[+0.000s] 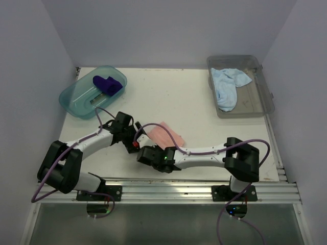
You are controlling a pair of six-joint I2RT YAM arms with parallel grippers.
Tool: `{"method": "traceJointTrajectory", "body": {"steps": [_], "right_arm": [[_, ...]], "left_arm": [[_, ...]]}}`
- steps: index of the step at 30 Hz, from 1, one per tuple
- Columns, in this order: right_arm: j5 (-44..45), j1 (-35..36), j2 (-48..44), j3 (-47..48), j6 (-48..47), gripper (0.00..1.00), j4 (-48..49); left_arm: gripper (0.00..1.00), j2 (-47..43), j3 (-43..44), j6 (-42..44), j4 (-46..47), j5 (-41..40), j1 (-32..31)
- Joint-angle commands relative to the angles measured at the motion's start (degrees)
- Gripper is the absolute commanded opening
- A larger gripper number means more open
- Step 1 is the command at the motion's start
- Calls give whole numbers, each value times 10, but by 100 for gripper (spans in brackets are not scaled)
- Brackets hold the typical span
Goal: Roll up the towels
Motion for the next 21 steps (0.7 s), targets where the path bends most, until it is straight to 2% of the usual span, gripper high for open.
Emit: {"method": "traceJointTrajectory", "body": {"steps": [1, 2, 3, 5, 6, 10, 15, 21], "right_arm": [[-83, -49, -62, -43, 27, 8, 66], [-107, -59, -77, -69, 30, 8, 81], [-169, -85, -89, -80, 31, 5, 94], [-227, -108, -124, -111, 37, 5, 135], [-292, -133, -131, -119, 40, 4, 144], [-416, -178, -145, -149, 63, 4, 200], [-506, -218, -136, -173, 93, 3, 233], [-624, -269, -116, -206, 139, 2, 298]], "left_arm": [[78, -21, 2, 17, -31, -30, -2], [83, -26, 3, 19, -30, -29, -1], [85, -35, 5, 19, -30, -27, -1], [89, -44, 8, 22, -26, -24, -1], [91, -51, 6, 22, -24, -22, -1], [95, -54, 3, 25, -10, -11, -1], [100, -61, -12, 21, 27, 12, 0], [100, -82, -23, 23, 54, 18, -3]]}}
